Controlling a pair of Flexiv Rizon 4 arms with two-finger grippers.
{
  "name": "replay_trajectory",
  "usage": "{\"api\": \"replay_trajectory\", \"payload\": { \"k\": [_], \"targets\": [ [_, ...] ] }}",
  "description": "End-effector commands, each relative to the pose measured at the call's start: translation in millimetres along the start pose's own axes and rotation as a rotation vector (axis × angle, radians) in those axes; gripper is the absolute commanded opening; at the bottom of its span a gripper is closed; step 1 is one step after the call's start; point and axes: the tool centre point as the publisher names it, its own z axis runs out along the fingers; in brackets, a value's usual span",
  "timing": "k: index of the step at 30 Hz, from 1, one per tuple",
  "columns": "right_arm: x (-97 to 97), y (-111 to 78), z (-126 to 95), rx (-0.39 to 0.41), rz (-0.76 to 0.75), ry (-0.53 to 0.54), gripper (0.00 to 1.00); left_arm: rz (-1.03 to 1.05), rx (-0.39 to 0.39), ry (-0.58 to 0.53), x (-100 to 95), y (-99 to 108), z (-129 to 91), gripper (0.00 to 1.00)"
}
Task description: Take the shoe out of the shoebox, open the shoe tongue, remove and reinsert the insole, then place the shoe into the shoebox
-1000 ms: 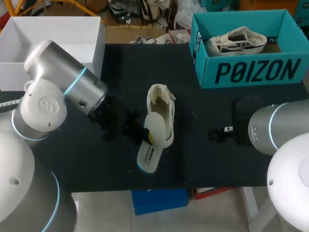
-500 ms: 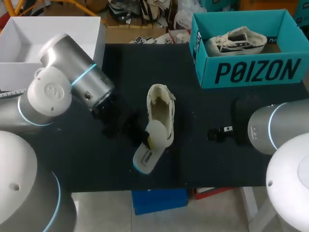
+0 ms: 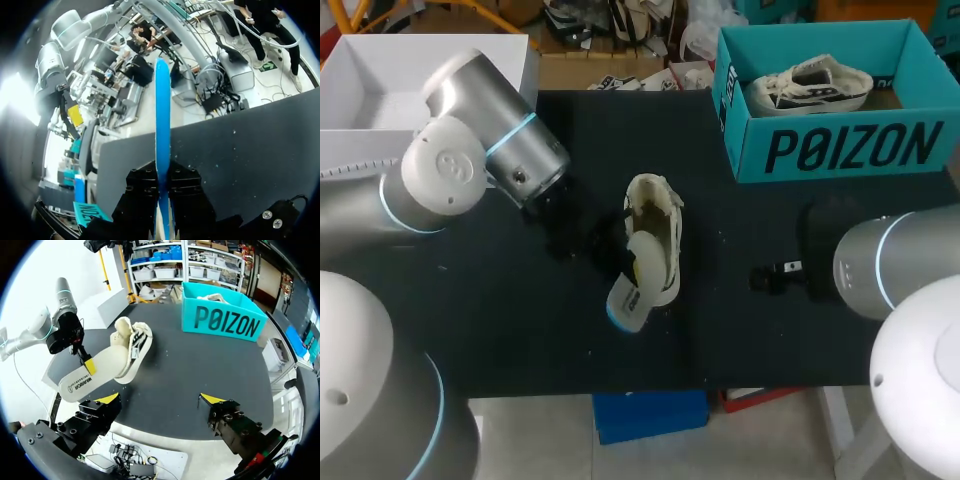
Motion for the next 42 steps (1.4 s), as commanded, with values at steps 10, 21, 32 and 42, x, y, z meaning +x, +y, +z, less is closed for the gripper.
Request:
{"api": "replay_trajectory", "payload": {
  "k": [10,21,32,42],
  "targets": [
    [1.5,-1.2,2.0,-0.005,0.001,-0.002,1.00,-0.002,0.001,0.004,-5.1,42.5,8.7,0.00],
    [1.5,-1.2,2.0,-0.005,0.001,-0.002,1.00,-0.009,-0.054,-0.056,-2.5,69.9,8.7,0.00],
    [1.5,-1.2,2.0,-0.005,0.001,-0.002,1.00,-0.090,-0.149,-0.120,-3.3,90.1,3.8,0.00],
    [1.5,-1.2,2.0,-0.005,0.001,-0.002,1.00,-0.102,-0.146,-0.110,-9.2,67.7,-4.1,0.78]
  ]
}}
